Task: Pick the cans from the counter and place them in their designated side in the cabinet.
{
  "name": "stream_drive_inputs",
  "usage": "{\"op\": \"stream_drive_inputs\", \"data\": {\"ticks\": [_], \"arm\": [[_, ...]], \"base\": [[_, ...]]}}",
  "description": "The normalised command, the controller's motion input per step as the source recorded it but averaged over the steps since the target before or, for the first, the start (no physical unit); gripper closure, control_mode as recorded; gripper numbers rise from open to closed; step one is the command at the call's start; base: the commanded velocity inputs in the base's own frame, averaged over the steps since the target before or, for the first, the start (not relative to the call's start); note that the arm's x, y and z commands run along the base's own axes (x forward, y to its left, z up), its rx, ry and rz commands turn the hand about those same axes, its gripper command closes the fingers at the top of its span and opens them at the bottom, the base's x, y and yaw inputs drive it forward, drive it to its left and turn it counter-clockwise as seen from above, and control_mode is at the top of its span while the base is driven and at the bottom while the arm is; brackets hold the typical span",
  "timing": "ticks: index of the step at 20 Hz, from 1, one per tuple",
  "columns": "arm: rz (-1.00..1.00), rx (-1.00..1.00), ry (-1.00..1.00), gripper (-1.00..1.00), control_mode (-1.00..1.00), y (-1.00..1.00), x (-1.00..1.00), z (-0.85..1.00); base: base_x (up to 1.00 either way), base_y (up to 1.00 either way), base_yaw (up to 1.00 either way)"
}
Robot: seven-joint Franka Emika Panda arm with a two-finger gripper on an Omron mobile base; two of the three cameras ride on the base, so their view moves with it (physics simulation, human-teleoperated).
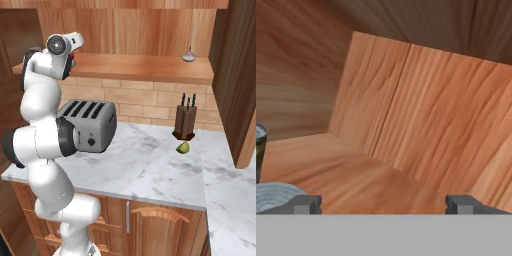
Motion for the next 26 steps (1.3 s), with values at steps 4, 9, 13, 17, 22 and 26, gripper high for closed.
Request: {"op": "stream_drive_inputs", "data": {"ticks": [4, 9, 13, 17, 22, 26], "arm": [[0.0, 0.0, -0.15, -1.0, -1.0, -0.01, 0.2, 0.05], [0.03, 0.0, -0.17, -1.0, -1.0, -0.04, -0.4, 0.21], [0.04, 0.0, -0.17, -1.0, -1.0, -0.04, -0.77, 0.09], [0.03, -0.03, -0.11, -1.0, -1.0, -0.21, -0.87, 0.01], [0.01, -0.08, -0.02, -1.0, -1.0, -0.31, -0.91, 0.0], [0.01, -0.11, 0.01, -1.0, -1.0, -0.36, -0.97, 0.0]], "base": [[0.0, 0.0, 0.0], [0.0, 0.0, 0.0], [0.0, 0.0, 0.0], [0.0, 0.0, 0.0], [0.0, 0.0, 0.0], [0.0, 0.0, 0.0]]}}
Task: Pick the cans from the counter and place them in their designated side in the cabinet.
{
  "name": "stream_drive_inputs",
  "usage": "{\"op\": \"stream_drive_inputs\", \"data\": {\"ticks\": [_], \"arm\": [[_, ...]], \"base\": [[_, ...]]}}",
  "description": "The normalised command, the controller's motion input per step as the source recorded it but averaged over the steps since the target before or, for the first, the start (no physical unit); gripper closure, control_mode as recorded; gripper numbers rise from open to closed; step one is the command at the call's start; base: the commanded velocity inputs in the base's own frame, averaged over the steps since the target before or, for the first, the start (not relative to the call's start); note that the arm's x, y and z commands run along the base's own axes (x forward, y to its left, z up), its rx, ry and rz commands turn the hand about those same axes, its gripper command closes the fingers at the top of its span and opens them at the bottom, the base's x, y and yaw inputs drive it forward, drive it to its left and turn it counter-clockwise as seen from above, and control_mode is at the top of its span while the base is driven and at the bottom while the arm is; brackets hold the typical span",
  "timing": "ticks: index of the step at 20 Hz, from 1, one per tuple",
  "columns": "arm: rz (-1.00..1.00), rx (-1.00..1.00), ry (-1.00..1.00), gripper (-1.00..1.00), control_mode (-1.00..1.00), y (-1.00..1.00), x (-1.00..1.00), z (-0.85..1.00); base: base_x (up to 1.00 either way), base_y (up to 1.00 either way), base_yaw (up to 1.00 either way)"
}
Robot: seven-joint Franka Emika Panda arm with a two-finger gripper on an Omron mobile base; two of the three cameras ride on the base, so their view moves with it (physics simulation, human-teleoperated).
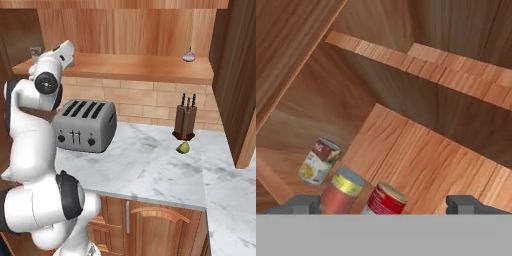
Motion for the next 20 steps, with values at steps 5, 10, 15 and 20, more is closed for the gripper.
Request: {"op": "stream_drive_inputs", "data": {"ticks": [5, 10, 15, 20], "arm": [[0.01, -0.17, 0.07, -1.0, -1.0, -0.3, -0.99, 0.0], [0.0, -0.23, 0.15, -1.0, -1.0, -0.24, -0.9, -0.03], [0.0, -0.3, 0.26, -1.0, -1.0, -0.17, -0.73, -0.14], [0.0, -0.32, 0.31, -1.0, -1.0, -0.15, -0.65, -0.23]], "base": [[0.0, 0.0, 0.0], [0.0, 0.0, 0.0], [0.0, 0.0, 0.0], [0.0, 0.0, 0.0]]}}
